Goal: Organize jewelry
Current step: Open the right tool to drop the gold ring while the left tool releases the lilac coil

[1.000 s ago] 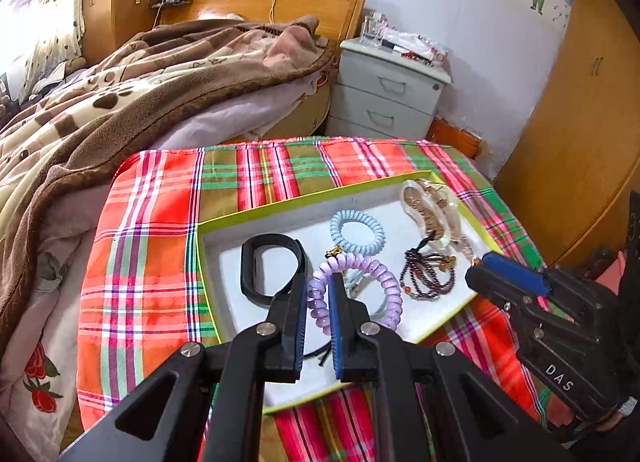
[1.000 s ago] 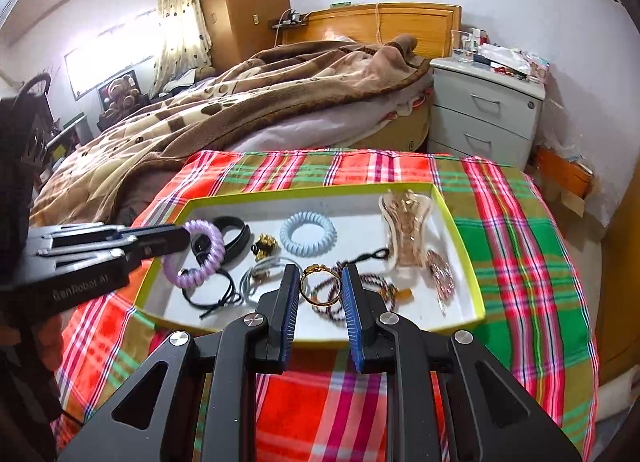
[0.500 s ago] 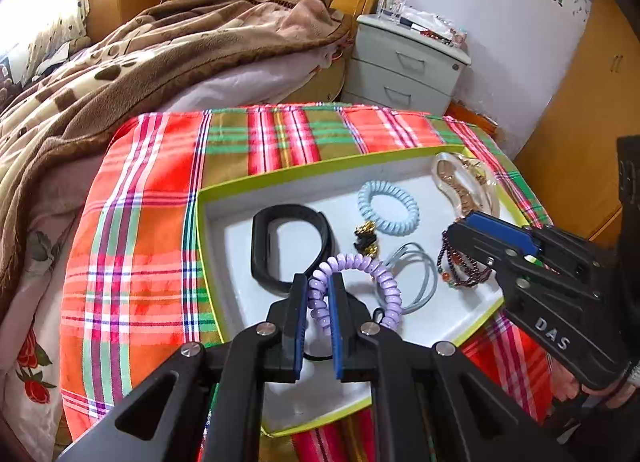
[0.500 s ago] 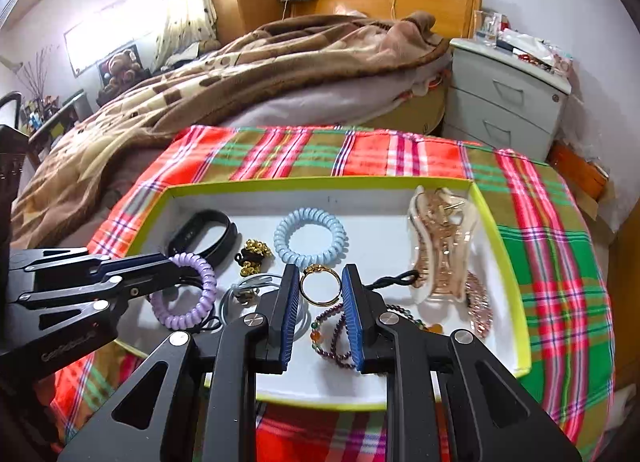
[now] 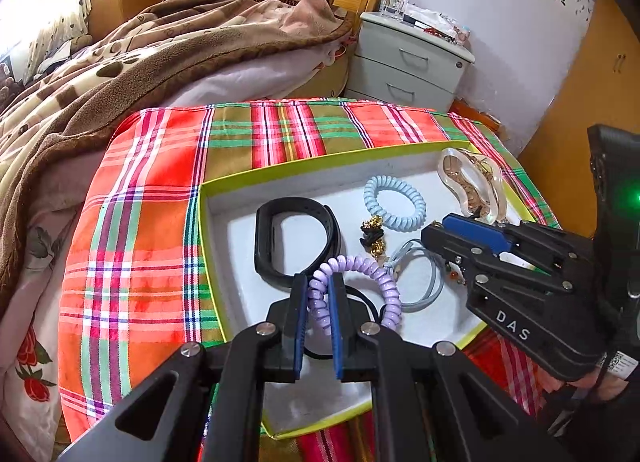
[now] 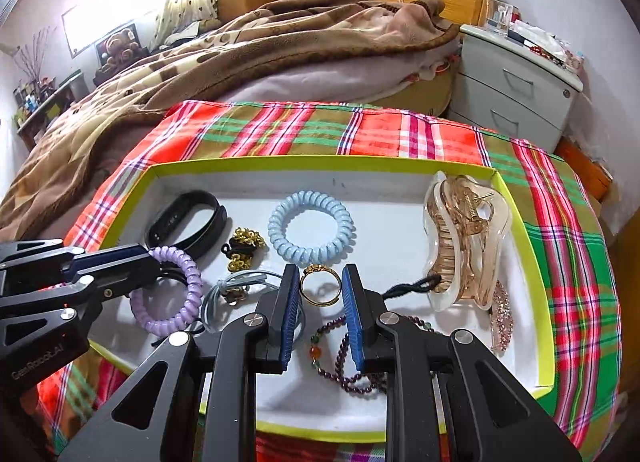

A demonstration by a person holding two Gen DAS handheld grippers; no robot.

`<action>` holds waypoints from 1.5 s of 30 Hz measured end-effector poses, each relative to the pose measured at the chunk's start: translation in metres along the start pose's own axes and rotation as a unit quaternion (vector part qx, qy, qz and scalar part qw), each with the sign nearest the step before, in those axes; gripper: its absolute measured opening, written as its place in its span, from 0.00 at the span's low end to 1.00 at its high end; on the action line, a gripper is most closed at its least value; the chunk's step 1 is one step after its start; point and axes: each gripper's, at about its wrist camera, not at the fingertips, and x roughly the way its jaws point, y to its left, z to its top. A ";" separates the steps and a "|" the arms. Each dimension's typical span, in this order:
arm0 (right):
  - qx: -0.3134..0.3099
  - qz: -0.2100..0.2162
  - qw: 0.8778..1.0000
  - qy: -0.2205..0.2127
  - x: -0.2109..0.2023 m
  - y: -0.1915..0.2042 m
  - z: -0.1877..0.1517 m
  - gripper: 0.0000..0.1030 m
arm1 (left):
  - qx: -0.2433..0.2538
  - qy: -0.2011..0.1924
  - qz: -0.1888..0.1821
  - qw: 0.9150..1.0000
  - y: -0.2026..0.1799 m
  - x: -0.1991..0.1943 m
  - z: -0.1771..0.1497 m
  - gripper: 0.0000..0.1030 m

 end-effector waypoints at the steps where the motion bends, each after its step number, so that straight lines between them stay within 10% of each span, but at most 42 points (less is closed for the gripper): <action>1: 0.000 -0.001 1.000 0.000 0.000 0.000 0.000 0.22 | 0.000 0.000 0.000 1.000 0.000 0.000 0.000 0.11; 45: 0.030 -0.010 0.998 -0.048 -0.042 0.000 -0.016 0.31 | -0.011 -0.025 0.041 0.999 -0.013 -0.027 -0.010 0.40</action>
